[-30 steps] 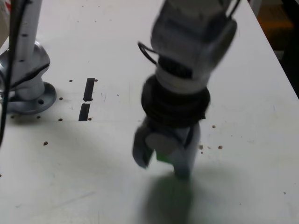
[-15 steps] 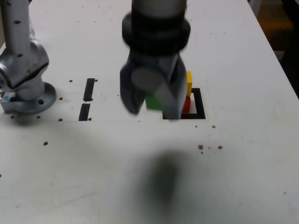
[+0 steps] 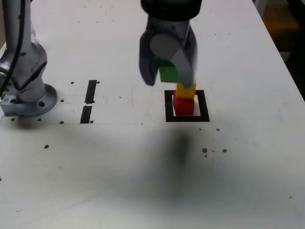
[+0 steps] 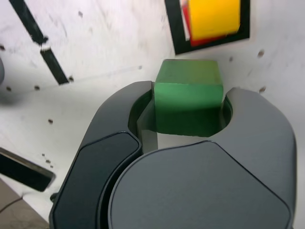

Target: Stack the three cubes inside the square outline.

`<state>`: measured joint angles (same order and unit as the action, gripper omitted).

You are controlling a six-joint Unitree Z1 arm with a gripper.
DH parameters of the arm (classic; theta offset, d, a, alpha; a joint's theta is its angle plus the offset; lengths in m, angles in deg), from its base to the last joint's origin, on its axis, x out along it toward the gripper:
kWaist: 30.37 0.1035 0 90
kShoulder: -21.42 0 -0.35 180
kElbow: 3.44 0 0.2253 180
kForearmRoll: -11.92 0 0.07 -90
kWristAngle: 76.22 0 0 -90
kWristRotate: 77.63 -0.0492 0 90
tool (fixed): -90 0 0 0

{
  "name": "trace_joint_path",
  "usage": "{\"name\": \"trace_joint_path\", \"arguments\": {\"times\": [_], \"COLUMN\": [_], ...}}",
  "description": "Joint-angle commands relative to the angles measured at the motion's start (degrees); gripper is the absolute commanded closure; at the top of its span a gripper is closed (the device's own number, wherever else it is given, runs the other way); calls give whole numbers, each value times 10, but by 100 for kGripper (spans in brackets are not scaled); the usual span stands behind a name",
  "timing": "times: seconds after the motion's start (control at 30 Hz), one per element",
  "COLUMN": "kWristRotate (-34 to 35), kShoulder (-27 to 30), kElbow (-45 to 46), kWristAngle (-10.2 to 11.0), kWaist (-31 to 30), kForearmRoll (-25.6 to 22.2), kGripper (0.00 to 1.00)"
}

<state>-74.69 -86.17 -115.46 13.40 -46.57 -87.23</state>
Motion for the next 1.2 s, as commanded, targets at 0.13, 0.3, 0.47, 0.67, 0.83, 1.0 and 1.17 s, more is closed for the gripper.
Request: {"name": "trace_joint_path", "arguments": {"times": [0.13, 0.3, 0.47, 0.67, 0.83, 1.0, 1.17], "kWristRotate": [-23, -38, -47, -53, -59, -60, -63], "kShoulder": [-12, -27, -41, -46, -46, -45, -44], "kElbow": [-7, -11, -10, -7, 1, 6, 14], "kWristAngle": [2, 2, 2, 3, 5, 4, -2], "kWaist": [26, 47, 60, 73, 83, 84, 84], "kForearmRoll": [8, 27, 35, 40, 44, 45, 49], "kGripper": [69, 69, 69, 69, 68, 66, 46]}}
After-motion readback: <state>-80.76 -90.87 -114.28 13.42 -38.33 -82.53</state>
